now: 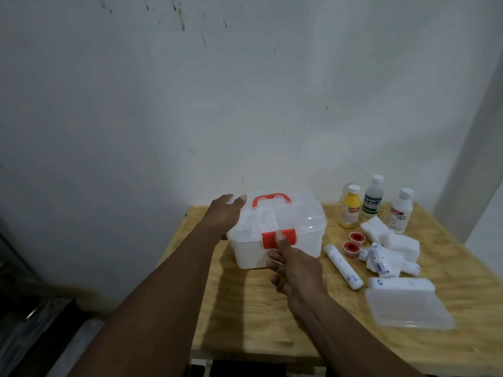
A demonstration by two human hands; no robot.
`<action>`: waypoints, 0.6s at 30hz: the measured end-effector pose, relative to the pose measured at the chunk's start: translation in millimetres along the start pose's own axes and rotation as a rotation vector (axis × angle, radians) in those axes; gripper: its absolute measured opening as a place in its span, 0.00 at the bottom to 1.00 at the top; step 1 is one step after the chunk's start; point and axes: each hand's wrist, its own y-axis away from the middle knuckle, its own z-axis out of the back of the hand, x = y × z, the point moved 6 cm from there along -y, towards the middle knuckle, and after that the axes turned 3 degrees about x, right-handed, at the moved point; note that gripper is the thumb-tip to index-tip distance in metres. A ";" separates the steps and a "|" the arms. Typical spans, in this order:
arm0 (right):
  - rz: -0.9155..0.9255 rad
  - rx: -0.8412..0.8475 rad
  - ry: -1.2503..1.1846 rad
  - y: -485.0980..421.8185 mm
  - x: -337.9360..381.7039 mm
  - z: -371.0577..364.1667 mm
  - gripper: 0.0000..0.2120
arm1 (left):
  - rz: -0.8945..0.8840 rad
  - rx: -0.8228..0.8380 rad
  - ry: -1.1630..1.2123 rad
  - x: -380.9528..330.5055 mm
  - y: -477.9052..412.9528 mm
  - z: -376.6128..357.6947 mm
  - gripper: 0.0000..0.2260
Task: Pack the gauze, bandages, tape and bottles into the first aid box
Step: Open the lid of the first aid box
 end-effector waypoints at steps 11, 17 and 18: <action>0.178 0.126 0.284 14.8 55.8 -1.8 0.17 | -0.105 0.028 0.144 -3.0 12.0 11.6 0.26; 0.159 0.318 0.280 19.1 108.7 -28.4 0.19 | -0.120 0.169 0.364 -7.2 26.0 22.2 0.30; 0.160 0.339 0.285 17.2 115.1 -32.9 0.18 | -0.109 0.192 0.379 -6.8 27.7 23.1 0.32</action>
